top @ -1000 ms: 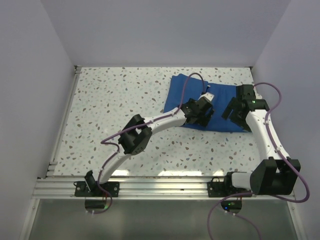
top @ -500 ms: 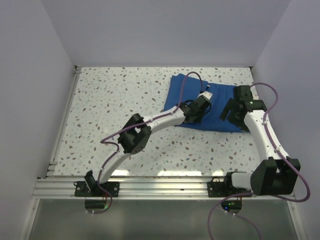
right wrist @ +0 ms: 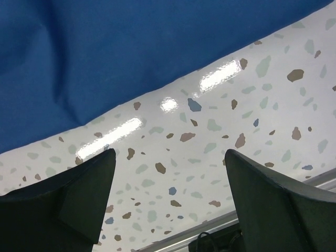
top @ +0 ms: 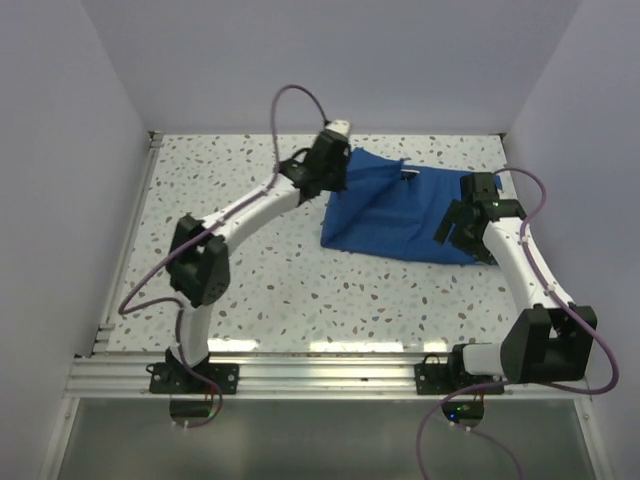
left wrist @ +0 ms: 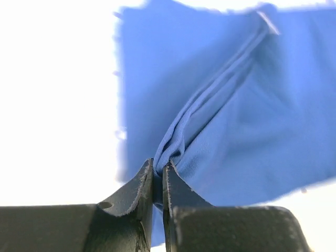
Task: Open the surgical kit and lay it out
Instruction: Open the surgical kit at the center of the board.
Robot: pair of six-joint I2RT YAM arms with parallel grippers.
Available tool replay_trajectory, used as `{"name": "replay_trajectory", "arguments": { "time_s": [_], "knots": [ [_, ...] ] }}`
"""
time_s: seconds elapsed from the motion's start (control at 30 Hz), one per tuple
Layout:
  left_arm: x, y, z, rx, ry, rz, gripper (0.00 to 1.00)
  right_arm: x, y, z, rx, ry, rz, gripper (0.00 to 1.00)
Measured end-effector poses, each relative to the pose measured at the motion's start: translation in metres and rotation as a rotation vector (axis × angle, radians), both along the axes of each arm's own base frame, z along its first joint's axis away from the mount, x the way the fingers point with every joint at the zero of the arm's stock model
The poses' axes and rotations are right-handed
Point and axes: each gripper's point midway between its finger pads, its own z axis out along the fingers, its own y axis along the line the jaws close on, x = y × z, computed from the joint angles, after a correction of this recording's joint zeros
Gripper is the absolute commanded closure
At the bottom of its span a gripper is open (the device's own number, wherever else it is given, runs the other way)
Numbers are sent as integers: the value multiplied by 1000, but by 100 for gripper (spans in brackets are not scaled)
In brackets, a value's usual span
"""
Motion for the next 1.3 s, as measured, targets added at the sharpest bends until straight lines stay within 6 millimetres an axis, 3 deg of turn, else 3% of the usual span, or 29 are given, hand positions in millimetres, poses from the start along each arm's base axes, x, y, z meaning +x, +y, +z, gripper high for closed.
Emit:
{"name": "replay_trajectory", "arguments": {
  "time_s": [0.1, 0.2, 0.3, 0.5, 0.53, 0.57, 0.6, 0.63, 0.67, 0.83, 1.0, 1.17, 1.23, 1.3],
  "knots": [
    [30, 99, 45, -42, -79, 189, 100, 2, 7, -6, 12, 19, 23, 12],
    [31, 193, 50, -50, -93, 375, 100, 3, 14, -14, 19, 48, 49, 12],
    [2, 251, 5, -30, -15, 501, 100, 4, 21, -21, 24, 74, 76, 12],
    [-83, 327, -117, -6, 278, 738, 100, 9, 41, -28, 56, 80, 147, 12],
    [-95, 335, -130, -8, 318, 777, 89, 10, 43, -28, 58, 79, 153, 12],
    [-104, 340, -136, -10, 340, 804, 74, 10, 44, -29, 61, 79, 158, 12],
    [-112, 344, -141, -15, 357, 832, 52, 11, 44, -29, 61, 80, 159, 11],
    [-117, 348, -142, -15, 360, 849, 5, 11, 44, -29, 62, 79, 161, 11],
    [-119, 351, -141, -19, 357, 865, 0, 11, 44, -30, 62, 82, 164, 11],
    [-100, 354, -119, -26, 306, 885, 0, 12, 44, -30, 60, 82, 171, 8],
    [-45, 347, -68, -50, 182, 791, 0, 17, 46, -28, 65, 67, 182, 8],
    [45, 296, -8, -206, 60, 503, 0, 33, 51, -20, 77, 31, 189, 8],
    [80, 268, 2, -290, 44, 368, 0, 38, 52, -18, 82, 20, 192, 8],
    [101, 238, -3, -360, 49, 214, 1, 38, 53, -18, 86, 19, 194, 8]
  ]
}}
